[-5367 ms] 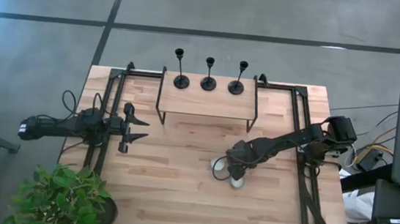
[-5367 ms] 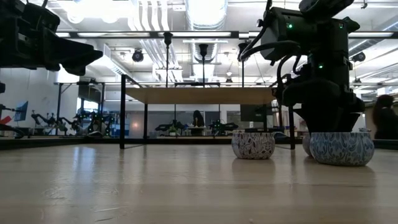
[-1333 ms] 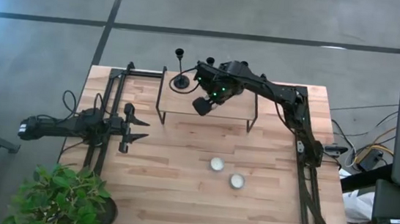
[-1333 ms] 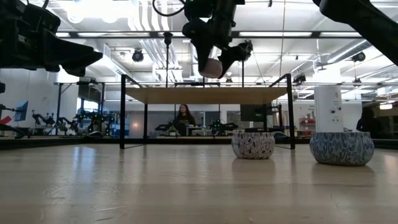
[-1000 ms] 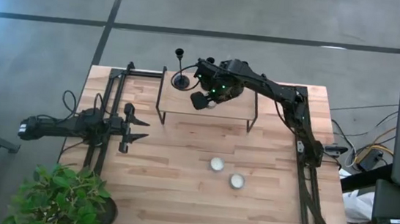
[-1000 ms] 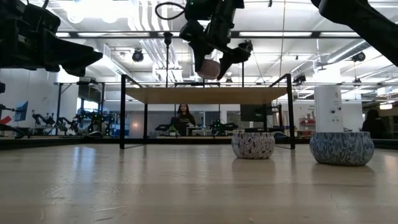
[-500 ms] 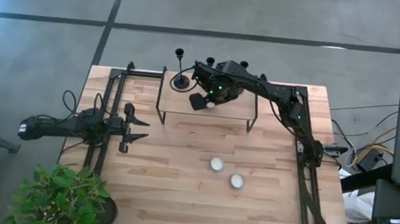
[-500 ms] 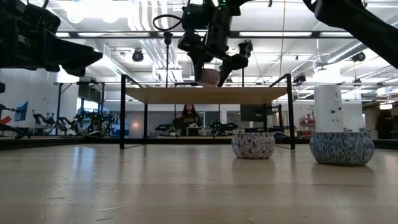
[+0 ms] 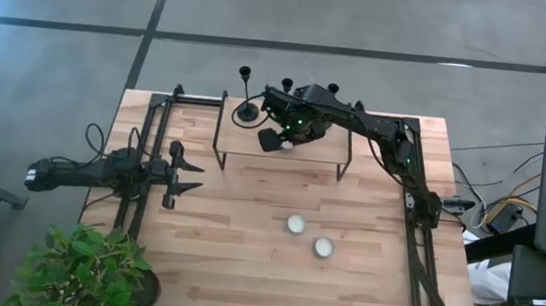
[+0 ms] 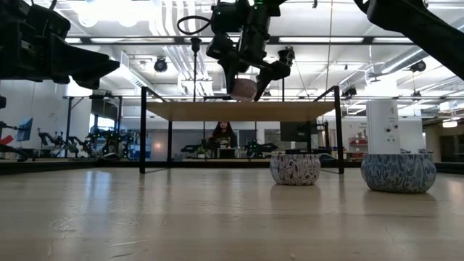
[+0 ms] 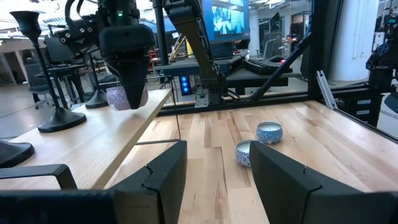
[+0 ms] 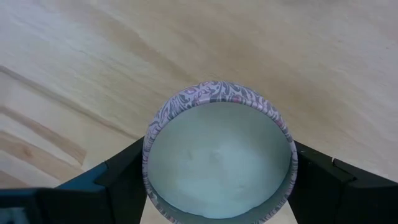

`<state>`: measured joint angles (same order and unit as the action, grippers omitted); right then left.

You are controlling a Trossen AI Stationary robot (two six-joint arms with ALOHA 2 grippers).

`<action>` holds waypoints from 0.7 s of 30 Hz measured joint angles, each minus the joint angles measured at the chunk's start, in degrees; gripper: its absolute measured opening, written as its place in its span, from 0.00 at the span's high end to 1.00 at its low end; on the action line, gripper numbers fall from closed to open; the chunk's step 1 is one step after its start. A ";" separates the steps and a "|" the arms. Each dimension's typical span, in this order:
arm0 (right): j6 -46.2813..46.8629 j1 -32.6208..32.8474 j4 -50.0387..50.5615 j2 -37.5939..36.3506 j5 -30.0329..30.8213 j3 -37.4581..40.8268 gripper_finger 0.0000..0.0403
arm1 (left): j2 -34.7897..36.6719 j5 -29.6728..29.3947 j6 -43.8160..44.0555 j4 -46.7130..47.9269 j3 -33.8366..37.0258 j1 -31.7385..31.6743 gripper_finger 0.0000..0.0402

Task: Pick & Place candle stick holders
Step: Put the pink scented candle on the shelf

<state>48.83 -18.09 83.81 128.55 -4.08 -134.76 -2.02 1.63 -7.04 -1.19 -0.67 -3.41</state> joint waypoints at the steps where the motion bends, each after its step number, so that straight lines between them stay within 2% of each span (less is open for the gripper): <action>1: 0.30 0.02 0.00 0.00 -0.03 0.00 0.28 | 0.00 0.00 -0.01 0.00 0.00 0.00 0.55; 21: -0.34 0.25 -0.64 -0.67 -1.52 -0.15 0.28 | 0.01 0.00 0.01 0.00 0.00 0.00 0.55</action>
<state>48.50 -17.85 83.17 127.88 -5.61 -134.91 -2.01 1.63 -7.03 -1.19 -0.67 -3.41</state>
